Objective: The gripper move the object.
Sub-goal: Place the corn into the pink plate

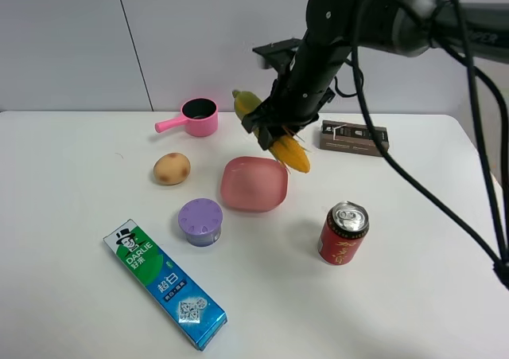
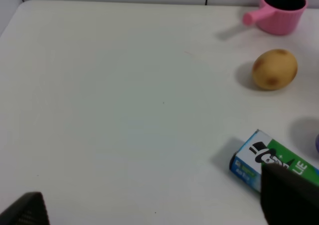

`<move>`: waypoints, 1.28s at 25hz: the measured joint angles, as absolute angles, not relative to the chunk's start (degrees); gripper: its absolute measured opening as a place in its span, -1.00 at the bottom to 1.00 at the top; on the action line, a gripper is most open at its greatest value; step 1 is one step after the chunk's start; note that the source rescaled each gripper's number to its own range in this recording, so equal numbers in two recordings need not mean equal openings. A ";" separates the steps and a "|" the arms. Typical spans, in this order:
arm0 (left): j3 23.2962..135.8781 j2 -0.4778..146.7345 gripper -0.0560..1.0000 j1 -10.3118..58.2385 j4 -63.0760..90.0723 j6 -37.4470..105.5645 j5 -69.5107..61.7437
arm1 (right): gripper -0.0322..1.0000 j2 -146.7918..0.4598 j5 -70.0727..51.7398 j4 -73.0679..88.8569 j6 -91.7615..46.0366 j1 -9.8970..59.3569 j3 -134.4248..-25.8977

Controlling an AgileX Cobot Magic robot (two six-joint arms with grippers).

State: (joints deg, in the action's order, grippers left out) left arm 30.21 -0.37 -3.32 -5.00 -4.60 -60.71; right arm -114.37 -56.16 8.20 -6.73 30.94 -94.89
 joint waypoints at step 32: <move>30.21 -0.37 1.00 -3.32 -5.00 -4.60 -60.71 | -0.93 -128.90 -49.61 5.56 -3.22 32.70 -94.96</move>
State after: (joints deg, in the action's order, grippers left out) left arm 30.21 -0.37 -3.32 -5.00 -4.60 -60.71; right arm -128.90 -49.61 5.56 -3.22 32.70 -94.96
